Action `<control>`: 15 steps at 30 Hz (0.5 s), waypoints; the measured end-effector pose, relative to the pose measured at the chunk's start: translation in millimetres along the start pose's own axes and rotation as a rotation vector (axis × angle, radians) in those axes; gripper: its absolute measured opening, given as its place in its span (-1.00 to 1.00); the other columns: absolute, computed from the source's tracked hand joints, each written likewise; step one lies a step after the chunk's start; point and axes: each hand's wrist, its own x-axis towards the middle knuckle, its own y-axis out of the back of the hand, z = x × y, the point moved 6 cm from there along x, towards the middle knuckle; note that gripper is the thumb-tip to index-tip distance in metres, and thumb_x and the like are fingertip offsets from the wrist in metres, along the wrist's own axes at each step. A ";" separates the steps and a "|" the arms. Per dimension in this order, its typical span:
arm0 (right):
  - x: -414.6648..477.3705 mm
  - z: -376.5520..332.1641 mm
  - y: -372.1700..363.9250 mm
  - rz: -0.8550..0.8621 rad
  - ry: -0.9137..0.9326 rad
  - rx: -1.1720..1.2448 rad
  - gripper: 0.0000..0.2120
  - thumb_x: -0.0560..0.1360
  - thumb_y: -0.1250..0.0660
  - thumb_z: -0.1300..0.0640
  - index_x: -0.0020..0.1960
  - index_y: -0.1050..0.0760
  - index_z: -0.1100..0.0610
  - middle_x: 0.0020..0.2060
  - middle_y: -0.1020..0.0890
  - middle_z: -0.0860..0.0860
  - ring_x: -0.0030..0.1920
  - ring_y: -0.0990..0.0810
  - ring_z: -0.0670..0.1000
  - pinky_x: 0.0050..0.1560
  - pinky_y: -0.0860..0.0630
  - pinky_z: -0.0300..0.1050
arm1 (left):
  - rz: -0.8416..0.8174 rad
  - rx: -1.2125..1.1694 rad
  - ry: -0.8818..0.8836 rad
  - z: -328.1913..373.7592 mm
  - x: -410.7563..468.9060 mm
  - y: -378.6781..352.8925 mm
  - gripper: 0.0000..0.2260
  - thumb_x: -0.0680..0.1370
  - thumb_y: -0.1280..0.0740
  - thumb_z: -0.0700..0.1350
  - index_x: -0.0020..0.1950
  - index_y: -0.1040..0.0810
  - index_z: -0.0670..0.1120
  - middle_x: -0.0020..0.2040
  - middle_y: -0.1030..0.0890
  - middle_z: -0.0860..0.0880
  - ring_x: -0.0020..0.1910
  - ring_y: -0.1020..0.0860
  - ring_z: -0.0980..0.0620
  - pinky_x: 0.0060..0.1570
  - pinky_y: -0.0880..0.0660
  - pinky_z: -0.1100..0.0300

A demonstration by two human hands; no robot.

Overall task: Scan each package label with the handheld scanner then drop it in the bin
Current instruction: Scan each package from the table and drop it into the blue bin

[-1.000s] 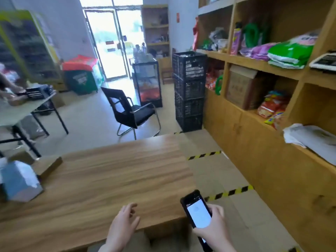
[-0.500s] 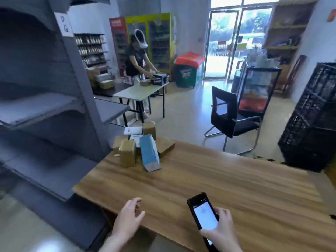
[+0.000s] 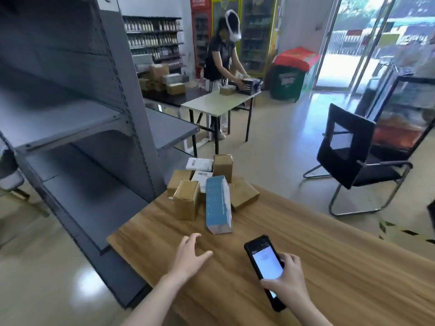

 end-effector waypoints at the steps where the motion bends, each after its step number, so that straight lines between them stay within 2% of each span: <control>1: 9.3 1.1 0.9 -0.007 -0.005 0.000 -0.28 0.10 -0.55 0.11 0.22 -0.40 0.13 0.12 -0.31 -0.04 0.06 -0.42 -0.06 -0.10 -0.38 -0.21 | -0.001 -0.011 0.017 8.1 13.1 -4.0 -0.42 0.48 -0.37 0.21 0.43 -0.29 0.09 0.35 -0.35 0.01 0.34 -0.39 0.04 0.27 -0.41 0.13; 3: 25.7 2.7 3.1 -0.016 -0.008 0.007 -0.26 0.08 -0.55 0.10 0.22 -0.40 0.12 0.10 -0.31 -0.06 0.06 -0.42 -0.07 -0.11 -0.37 -0.25 | 0.013 0.005 0.031 25.7 39.4 -9.7 -0.41 0.50 -0.35 0.22 0.45 -0.28 0.05 0.38 -0.31 -0.04 0.36 -0.37 0.00 0.32 -0.37 0.12; 7: 46.0 14.7 3.8 -0.030 -0.055 -0.004 -0.25 0.09 -0.56 0.12 0.24 -0.39 0.12 0.10 -0.31 -0.06 0.06 -0.40 -0.09 -0.13 -0.34 -0.28 | 0.023 0.059 0.056 49.8 81.6 -20.4 -0.41 0.55 -0.23 0.26 0.50 -0.18 0.04 0.37 -0.24 -0.06 0.32 -0.36 -0.04 0.27 -0.38 0.11; 15: 65.0 29.9 -12.7 0.038 -0.198 -0.001 -0.22 0.06 -0.56 0.16 0.25 -0.41 0.16 0.10 -0.33 -0.02 0.07 -0.42 -0.04 0.02 -0.36 -0.21 | 0.017 0.165 0.022 61.2 152.7 -36.7 -0.31 0.54 -0.22 0.28 0.54 0.05 0.11 0.45 0.00 -0.09 0.36 -0.24 -0.12 0.21 -0.42 0.02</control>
